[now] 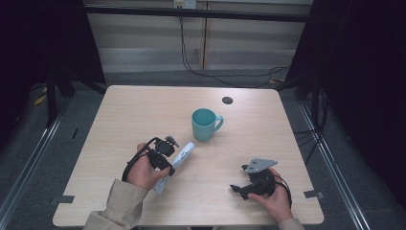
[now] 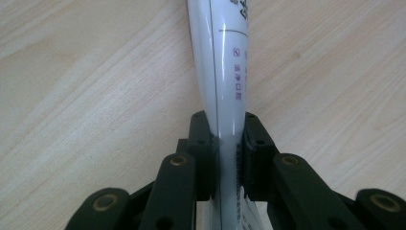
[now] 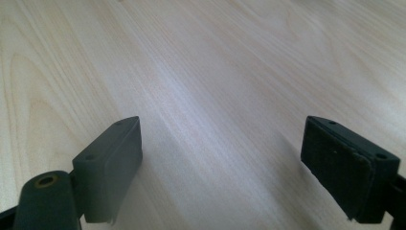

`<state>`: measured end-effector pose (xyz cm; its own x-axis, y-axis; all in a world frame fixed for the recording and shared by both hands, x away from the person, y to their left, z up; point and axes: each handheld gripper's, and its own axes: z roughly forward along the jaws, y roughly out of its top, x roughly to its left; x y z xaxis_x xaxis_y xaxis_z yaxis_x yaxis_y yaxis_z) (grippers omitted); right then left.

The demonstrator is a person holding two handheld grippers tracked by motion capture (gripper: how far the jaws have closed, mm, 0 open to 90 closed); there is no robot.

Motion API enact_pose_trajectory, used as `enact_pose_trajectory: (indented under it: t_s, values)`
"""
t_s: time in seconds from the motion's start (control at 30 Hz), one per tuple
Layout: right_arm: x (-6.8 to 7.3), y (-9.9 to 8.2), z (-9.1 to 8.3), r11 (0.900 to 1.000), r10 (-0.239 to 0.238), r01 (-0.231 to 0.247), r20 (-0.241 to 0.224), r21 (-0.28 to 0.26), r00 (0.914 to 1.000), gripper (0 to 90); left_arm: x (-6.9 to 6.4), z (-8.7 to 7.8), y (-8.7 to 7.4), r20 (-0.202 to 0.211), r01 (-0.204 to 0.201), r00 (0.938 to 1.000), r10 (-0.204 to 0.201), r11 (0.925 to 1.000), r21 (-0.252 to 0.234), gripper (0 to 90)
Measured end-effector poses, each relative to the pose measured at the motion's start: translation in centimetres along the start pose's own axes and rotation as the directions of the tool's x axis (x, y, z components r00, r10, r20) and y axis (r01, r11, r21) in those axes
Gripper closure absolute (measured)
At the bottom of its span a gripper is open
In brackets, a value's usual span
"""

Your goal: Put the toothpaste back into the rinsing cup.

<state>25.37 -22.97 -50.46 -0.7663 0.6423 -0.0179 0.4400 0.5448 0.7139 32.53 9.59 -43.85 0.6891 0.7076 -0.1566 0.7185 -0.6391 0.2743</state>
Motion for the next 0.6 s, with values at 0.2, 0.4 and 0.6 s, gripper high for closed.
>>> enact_pose_trajectory:
  t_s: [0.2, 0.4, 0.6]
  values:
    - [0.0, 1.1, 0.0, 0.9988, -0.049, 0.049, 0.005, -0.009, 0.9988, 13.7, -0.6, -0.1, 0.4, 0.009, -0.027, 0.9996, 0.027, 0.9996, -0.001, 77.8]
    - [-0.2, 2.1, 0.0, 0.9957, -0.086, 0.085, -0.019, -0.035, 0.9961, 14.2, -1.3, -0.3, 0.8, 0.017, -0.049, 0.9986, 0.049, 0.9988, -0.001, 77.8]
    - [-0.5, 3.3, 0.0, 0.9923, -0.119, 0.118, -0.03, -0.035, 0.9924, 14.2, -2.2, -0.5, 1.3, 0.03, -0.083, 0.9961, 0.083, 0.9965, -0.001, 77.8]
